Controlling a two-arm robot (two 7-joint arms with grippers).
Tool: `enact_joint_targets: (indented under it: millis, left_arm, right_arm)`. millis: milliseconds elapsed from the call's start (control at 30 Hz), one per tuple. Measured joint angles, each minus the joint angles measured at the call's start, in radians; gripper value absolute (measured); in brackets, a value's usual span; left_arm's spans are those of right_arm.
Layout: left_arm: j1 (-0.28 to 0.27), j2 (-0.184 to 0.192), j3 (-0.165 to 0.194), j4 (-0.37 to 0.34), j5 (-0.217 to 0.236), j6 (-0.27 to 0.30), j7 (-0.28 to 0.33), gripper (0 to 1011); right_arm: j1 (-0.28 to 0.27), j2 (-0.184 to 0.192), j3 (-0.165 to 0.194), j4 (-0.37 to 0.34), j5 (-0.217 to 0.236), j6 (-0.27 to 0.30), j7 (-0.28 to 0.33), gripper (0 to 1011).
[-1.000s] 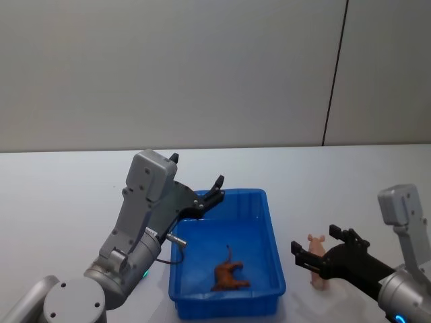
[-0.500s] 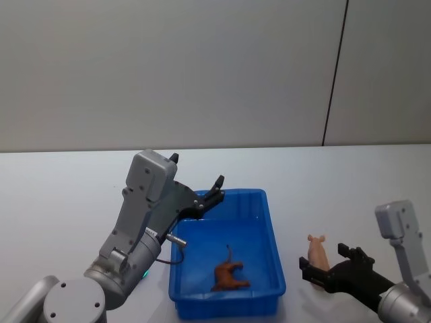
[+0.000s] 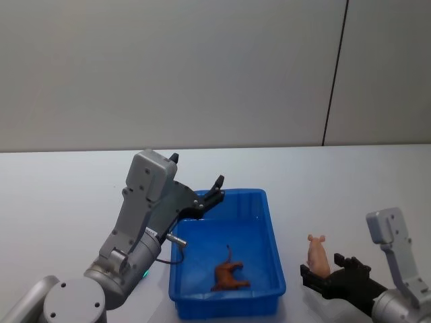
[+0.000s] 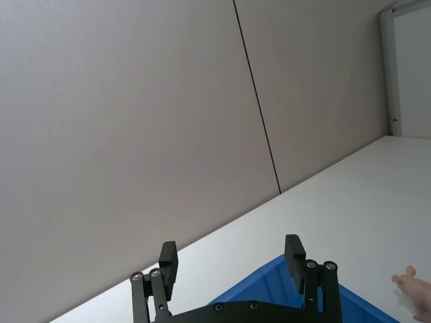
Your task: Pick up the two dolls from the table and place them into the box.
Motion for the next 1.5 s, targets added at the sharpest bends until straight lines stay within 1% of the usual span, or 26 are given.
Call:
enact_joint_targets:
  millis: [100,200,267,300,333,400,433,467,500,600,900,1100,1300,1433,1500]
  left_arm:
    - [0.0,0.0,0.0,0.0,0.0,0.0,0.0,1001]
    - [0.0,0.0,0.0,0.0,0.0,0.0,0.0,1001]
    - [0.0,0.0,0.0,0.0,0.0,0.0,0.0,1001]
    - [0.0,0.0,0.0,0.0,0.0,0.0,0.0,1001]
    - [0.0,0.0,0.0,0.0,0.0,0.0,0.0,1001]
    - [0.0,0.0,0.0,0.0,0.0,0.0,0.0,1001]
    - [0.0,0.0,0.0,0.0,0.0,0.0,0.0,1001]
    - [0.0,0.0,0.0,0.0,0.0,0.0,0.0,1001]
    - [0.0,0.0,0.0,0.0,0.0,0.0,0.0,1001]
    - [0.0,0.0,0.0,0.0,0.0,0.0,0.0,1001]
    - [0.0,0.0,0.0,0.0,0.0,0.0,0.0,1001]
    - [0.0,0.0,0.0,0.0,0.0,0.0,0.0,1001]
    - [0.0,0.0,0.0,0.0,0.0,0.0,0.0,1001]
    - [0.0,0.0,0.0,0.0,0.0,0.0,0.0,1001]
    - [0.0,0.0,0.0,0.0,0.0,0.0,0.0,1001]
  right_arm:
    - [0.009,-0.007,-0.002,0.02,0.0,0.003,-0.002,807]
    - [0.014,-0.011,-0.003,0.03,0.0,0.004,-0.004,755]
    - [0.017,-0.014,-0.003,0.038,0.0,0.005,-0.007,675]
    - [0.018,-0.015,-0.003,0.04,0.0,0.005,-0.008,617]
    - [0.019,-0.016,-0.003,0.041,0.0,0.005,-0.009,617]
    - [0.021,-0.018,-0.004,0.045,-0.001,0.003,-0.014,534]
    - [0.021,-0.019,-0.004,0.046,-0.003,0.0,-0.018,512]
    - [0.021,-0.019,-0.004,0.046,-0.005,-0.003,-0.021,512]
    - [0.021,-0.019,-0.004,0.046,-0.007,-0.006,-0.023,450]
    - [0.02,-0.019,-0.004,0.042,-0.014,-0.019,-0.036,380]
    - [0.011,-0.015,-0.001,-0.004,-0.046,-0.066,-0.076,380]
    - [0.015,-0.013,0.001,-0.05,-0.073,-0.091,-0.082,380]
    - [0.03,-0.014,0.001,-0.081,-0.092,-0.099,-0.055,380]
    - [0.046,-0.019,0.0,-0.094,-0.102,-0.098,-0.022,380]
    - [0.063,-0.026,-0.004,-0.098,-0.109,-0.091,0.01,380]
